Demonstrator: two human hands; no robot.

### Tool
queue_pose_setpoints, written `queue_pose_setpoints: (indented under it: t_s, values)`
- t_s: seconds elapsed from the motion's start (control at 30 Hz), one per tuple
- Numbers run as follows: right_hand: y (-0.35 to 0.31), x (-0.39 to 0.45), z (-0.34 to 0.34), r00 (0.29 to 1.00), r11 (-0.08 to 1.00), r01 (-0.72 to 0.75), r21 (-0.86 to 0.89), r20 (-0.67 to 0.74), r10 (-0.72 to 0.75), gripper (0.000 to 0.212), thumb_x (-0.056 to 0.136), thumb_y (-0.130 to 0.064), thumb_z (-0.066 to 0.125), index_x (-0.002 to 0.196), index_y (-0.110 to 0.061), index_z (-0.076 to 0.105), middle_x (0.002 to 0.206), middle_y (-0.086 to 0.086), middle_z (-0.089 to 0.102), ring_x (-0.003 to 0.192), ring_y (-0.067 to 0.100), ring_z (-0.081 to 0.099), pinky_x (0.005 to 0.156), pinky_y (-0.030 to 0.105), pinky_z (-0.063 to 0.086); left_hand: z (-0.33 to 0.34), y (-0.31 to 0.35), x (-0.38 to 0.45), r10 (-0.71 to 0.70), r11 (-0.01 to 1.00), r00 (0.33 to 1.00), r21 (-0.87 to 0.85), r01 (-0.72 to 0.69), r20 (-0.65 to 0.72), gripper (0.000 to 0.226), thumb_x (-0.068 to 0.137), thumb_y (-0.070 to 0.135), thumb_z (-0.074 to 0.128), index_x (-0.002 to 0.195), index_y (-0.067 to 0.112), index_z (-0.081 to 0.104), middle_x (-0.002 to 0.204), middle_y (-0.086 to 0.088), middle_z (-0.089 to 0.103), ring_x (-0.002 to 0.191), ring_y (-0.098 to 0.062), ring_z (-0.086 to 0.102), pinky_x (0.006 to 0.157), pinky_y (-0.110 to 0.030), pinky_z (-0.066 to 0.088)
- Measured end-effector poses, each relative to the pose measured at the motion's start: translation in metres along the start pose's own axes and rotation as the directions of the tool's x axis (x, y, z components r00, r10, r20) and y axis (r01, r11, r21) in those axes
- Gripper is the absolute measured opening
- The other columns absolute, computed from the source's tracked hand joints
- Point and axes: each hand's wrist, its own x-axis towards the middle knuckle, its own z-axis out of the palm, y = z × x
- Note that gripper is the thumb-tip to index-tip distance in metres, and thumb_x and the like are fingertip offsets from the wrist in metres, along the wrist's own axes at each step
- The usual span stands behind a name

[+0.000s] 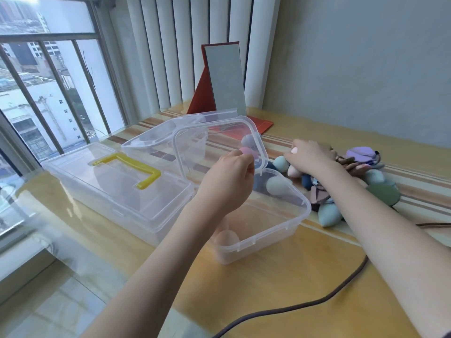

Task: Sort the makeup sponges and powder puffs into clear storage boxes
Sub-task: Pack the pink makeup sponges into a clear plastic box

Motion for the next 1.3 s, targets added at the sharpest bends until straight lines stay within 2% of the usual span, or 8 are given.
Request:
queue_pose_setpoints:
  t_s: [0.1,0.2,0.37,0.57,0.9,1.07,1.2,1.3]
  values:
    - [0.001,-0.005,0.001,1.0,1.0,-0.031,0.005,-0.004,0.031,0.015,0.086,-0.033,0.038,0.092,-0.024,0.046,0.115,0.014,0.059,0.116,0.033,0.047,0.097,0.048,0.032,0.0,0.0,-0.001,0.001,1.0,1.0,0.002,-0.001,0.005,0.016,0.089,0.005,0.043,0.087,0.005,0.059,0.093,-0.008,0.057,0.084,-0.026,0.049,0.076,-0.044,0.047]
    - [-0.001,-0.009,0.002,0.999,0.999,-0.041,-0.013,-0.03,0.04,0.014,0.089,-0.034,0.036,0.095,-0.025,0.046,0.118,0.015,0.057,0.121,0.031,0.04,0.095,0.049,0.028,0.001,0.0,0.0,-0.005,1.0,1.0,0.012,0.004,0.015,0.016,0.089,0.005,0.043,0.087,0.006,0.059,0.095,-0.008,0.057,0.085,-0.025,0.049,0.076,-0.043,0.048]
    - [-0.001,-0.01,0.004,0.999,0.997,-0.042,0.072,-0.011,0.043,0.035,0.092,-0.04,0.035,0.114,-0.023,0.054,0.131,0.014,0.05,0.131,0.028,0.031,0.099,0.052,0.03,0.001,0.001,0.0,-0.012,1.0,1.0,0.021,0.011,0.022,0.017,0.089,0.005,0.043,0.089,0.006,0.059,0.096,-0.008,0.057,0.086,-0.026,0.049,0.077,-0.043,0.047]
    - [0.001,-0.012,0.01,0.999,1.0,0.006,0.016,-0.034,-0.006,0.042,0.097,-0.041,0.03,0.124,-0.016,0.051,0.136,0.012,0.047,0.129,0.034,0.028,0.103,0.05,0.03,0.001,-0.001,0.001,-0.008,1.0,1.0,0.03,0.007,0.024,0.017,0.09,0.006,0.043,0.091,0.005,0.06,0.098,-0.009,0.057,0.087,-0.027,0.05,0.077,-0.044,0.047]
    - [0.002,-0.01,0.012,0.998,0.995,0.056,0.084,0.03,-0.059,0.053,0.101,-0.05,0.024,0.128,-0.007,0.043,0.126,0.025,0.054,0.119,0.04,0.049,0.082,0.043,0.036,0.003,-0.001,0.001,0.007,1.0,1.0,0.028,-0.007,-0.003,0.017,0.089,0.006,0.043,0.088,0.003,0.06,0.094,-0.009,0.057,0.085,-0.026,0.048,0.076,-0.043,0.046]
    - [0.002,-0.013,0.016,0.997,0.99,0.072,0.118,0.007,-0.073,0.053,0.101,-0.051,0.022,0.125,-0.007,0.041,0.124,0.027,0.054,0.123,0.04,0.043,0.088,0.048,0.037,0.003,-0.002,0.001,0.013,0.999,1.0,0.03,-0.013,-0.005,0.017,0.09,0.006,0.043,0.088,0.004,0.06,0.094,-0.008,0.056,0.084,-0.025,0.048,0.075,-0.042,0.047]
    - [0.007,-0.012,0.018,0.995,0.982,0.101,0.16,-0.025,-0.098,0.051,0.1,-0.053,0.029,0.116,-0.007,0.045,0.117,0.025,0.059,0.111,0.04,0.053,0.076,0.041,0.037,0.004,-0.002,0.001,0.01,0.999,1.0,0.036,-0.01,-0.001,0.016,0.089,0.006,0.044,0.09,0.005,0.061,0.095,-0.007,0.057,0.085,-0.025,0.048,0.075,-0.042,0.047]
    - [0.006,-0.014,0.021,0.995,0.96,0.078,0.271,-0.087,-0.056,0.048,0.099,-0.053,0.031,0.11,-0.01,0.047,0.116,0.021,0.059,0.111,0.037,0.052,0.076,0.04,0.035,0.004,-0.002,0.001,0.013,0.999,1.0,0.042,-0.013,-0.002,0.016,0.089,0.006,0.044,0.089,0.005,0.06,0.095,-0.008,0.057,0.085,-0.025,0.048,0.074,-0.041,0.046]
